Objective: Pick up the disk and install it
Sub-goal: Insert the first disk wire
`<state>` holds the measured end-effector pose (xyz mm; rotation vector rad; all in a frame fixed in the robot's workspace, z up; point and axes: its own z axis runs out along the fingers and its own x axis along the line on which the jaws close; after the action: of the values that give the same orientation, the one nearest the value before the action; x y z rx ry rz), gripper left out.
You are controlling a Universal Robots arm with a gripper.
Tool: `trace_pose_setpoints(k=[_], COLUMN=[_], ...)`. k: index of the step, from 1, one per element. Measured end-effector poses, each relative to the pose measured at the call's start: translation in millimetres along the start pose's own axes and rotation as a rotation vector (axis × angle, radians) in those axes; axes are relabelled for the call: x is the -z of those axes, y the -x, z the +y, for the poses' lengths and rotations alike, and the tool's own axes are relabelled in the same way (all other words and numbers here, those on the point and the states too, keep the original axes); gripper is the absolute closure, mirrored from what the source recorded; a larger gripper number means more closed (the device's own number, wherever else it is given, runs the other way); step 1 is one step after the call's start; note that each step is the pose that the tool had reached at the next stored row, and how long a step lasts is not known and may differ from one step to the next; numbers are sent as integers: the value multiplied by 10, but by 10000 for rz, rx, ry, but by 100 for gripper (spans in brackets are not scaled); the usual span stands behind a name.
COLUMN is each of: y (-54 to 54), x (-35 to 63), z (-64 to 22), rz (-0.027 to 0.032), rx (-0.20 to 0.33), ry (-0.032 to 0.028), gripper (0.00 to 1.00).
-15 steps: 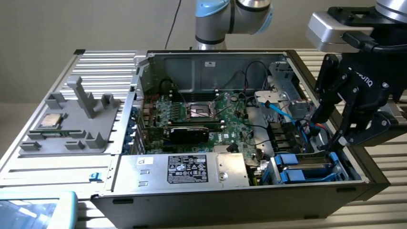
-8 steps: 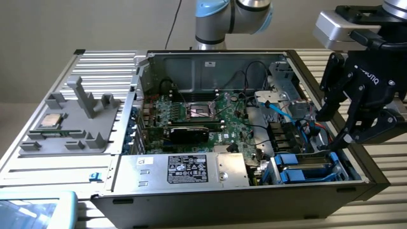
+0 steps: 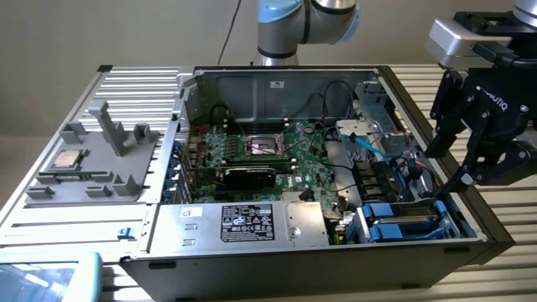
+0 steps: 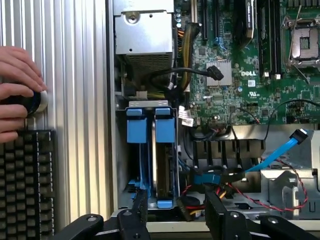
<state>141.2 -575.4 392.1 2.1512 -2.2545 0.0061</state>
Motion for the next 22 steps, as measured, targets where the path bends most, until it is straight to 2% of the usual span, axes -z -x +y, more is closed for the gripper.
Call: trace_pose_setpoints(k=[10,14,16,19,22], y=[277,284,322,374,376], x=[-133,-133,-142,-180,-234], z=[-155,-157,-166,-170,-171], rz=[-1,-1,24,30,25], rx=[-3,-10,-8,-32,-399], ry=[1,1,-1,0,8], gripper=[42,42,42,42,42])
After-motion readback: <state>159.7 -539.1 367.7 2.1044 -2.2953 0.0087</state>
